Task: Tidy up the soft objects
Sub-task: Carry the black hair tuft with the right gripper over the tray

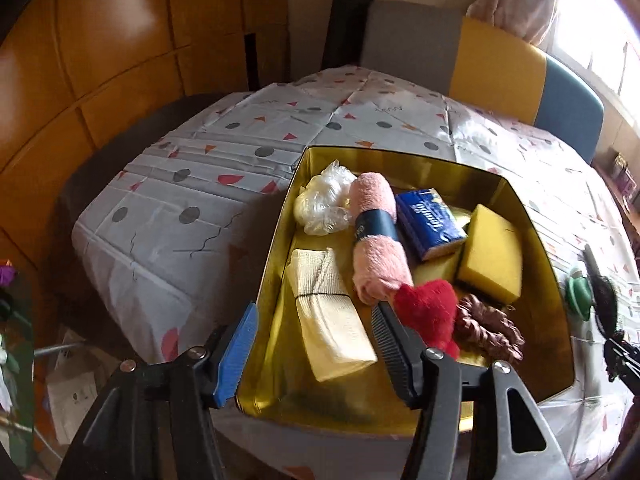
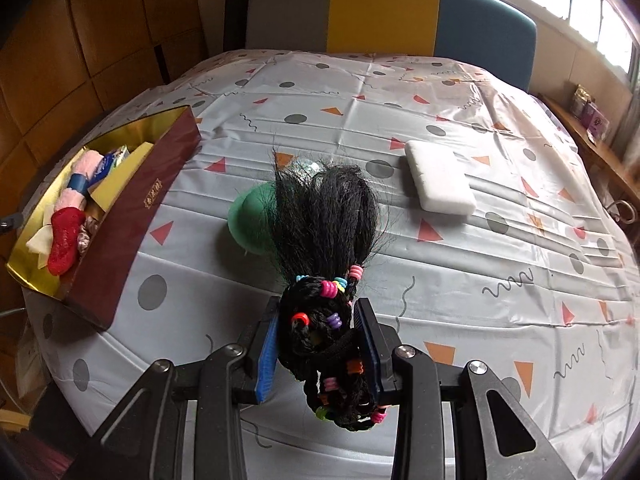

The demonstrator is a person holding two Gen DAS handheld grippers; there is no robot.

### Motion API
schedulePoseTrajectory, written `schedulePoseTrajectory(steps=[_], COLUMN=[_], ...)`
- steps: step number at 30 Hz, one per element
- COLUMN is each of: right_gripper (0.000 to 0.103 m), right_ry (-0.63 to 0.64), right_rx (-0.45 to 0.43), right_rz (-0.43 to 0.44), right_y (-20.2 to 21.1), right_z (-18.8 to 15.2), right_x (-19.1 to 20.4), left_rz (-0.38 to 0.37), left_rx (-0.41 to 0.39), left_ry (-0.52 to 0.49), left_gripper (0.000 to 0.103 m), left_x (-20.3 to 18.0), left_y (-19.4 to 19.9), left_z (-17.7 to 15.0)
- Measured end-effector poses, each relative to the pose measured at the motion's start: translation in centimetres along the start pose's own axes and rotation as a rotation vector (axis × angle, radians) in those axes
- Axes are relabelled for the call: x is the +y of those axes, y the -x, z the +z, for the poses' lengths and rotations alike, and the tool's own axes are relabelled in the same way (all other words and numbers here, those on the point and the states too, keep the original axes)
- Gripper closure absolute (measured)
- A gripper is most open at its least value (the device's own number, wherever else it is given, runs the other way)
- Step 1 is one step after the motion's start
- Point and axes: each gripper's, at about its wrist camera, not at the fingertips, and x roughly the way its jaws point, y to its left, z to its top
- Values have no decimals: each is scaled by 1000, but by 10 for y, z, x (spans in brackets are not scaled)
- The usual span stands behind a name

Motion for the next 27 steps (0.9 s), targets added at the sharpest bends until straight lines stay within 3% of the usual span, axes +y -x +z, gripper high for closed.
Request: schedulePoseTrajectory(steps=[11, 27], right_gripper=[67, 67], right_ry=[-10, 1], right_rx=[-9, -73], right_rz=[-18, 45], right_y=[0, 13], right_z=[0, 4], right_x=[-2, 5], left_rz=[-21, -37], left_rx=[-78, -72], left_ry=[-48, -76], left_gripper=[43, 43], left_x=[-22, -35], left_y=[37, 41], left_z=[-13, -16])
